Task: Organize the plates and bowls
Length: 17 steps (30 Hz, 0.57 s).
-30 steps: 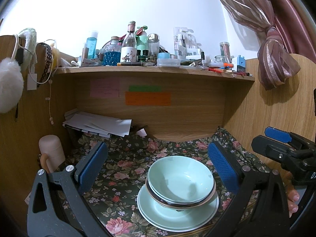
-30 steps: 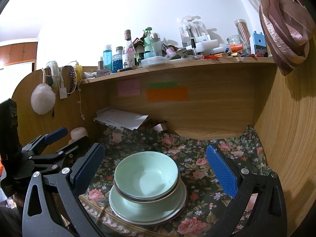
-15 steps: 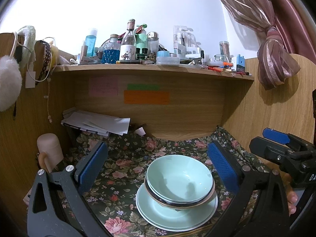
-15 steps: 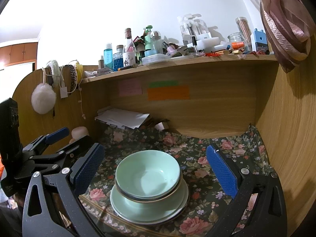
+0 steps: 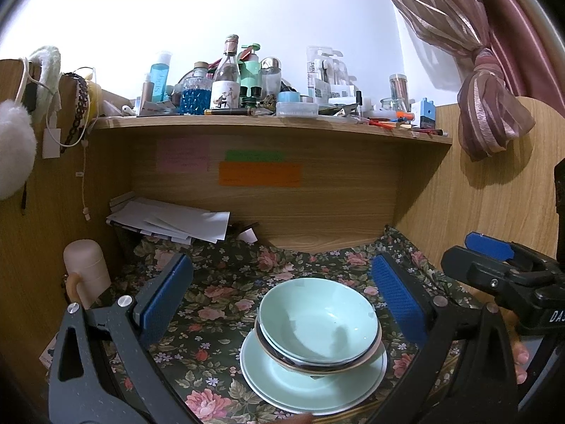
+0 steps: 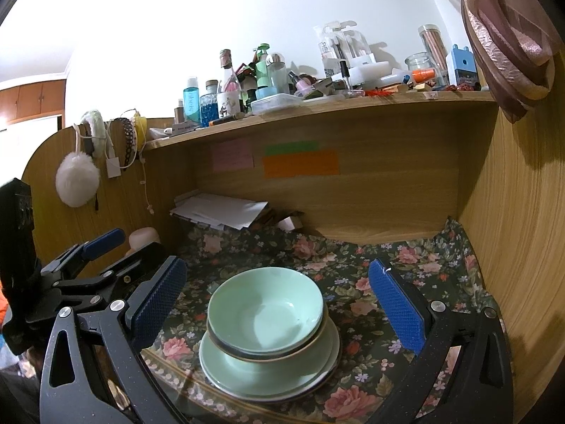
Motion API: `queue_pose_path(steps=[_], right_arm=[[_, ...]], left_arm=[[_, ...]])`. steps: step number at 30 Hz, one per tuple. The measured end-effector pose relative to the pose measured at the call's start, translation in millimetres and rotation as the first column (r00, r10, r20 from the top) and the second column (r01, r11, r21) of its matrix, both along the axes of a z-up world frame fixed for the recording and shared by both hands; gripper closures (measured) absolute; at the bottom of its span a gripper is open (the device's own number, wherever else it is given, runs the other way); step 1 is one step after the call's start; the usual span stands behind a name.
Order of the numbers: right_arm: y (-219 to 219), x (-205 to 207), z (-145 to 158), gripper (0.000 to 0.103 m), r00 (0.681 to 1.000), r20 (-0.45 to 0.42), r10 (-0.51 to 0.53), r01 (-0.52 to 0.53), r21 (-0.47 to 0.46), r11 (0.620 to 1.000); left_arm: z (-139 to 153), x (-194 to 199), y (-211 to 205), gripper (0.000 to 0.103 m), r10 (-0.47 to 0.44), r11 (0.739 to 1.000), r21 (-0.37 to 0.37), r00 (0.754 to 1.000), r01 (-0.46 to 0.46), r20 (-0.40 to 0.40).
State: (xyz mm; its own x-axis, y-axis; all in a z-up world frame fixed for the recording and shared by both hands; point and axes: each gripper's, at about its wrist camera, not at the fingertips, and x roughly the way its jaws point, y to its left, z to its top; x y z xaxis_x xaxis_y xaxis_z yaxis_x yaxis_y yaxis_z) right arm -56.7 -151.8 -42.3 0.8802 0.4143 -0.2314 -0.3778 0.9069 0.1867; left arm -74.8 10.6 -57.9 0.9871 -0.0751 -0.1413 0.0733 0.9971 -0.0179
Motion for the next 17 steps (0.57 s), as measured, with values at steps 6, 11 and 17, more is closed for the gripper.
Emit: queue_pose_path(steps=[6,11,17], right_arm=[[-1.1,1.5,-0.1,0.000,1.000,-0.004,0.000,0.000,0.000,1.000],[-0.9,2.9,-1.2,0.000,1.000,-0.012,-0.004,0.004,0.003,1.000],[0.0,2.8,-1.8,0.000,1.000,-0.013,-0.005,0.005,0.001,1.000]], left_arm=[[1.2,0.6,1.2,0.000,-0.004,1.000,-0.011,1.000,0.004,-0.001],[0.5,1.1,-0.7,0.000,-0.008,1.000,-0.012,1.000,0.008,-0.005],[0.0,1.9,-0.3,0.000,-0.009,1.000,-0.015,1.000,0.009,-0.006]])
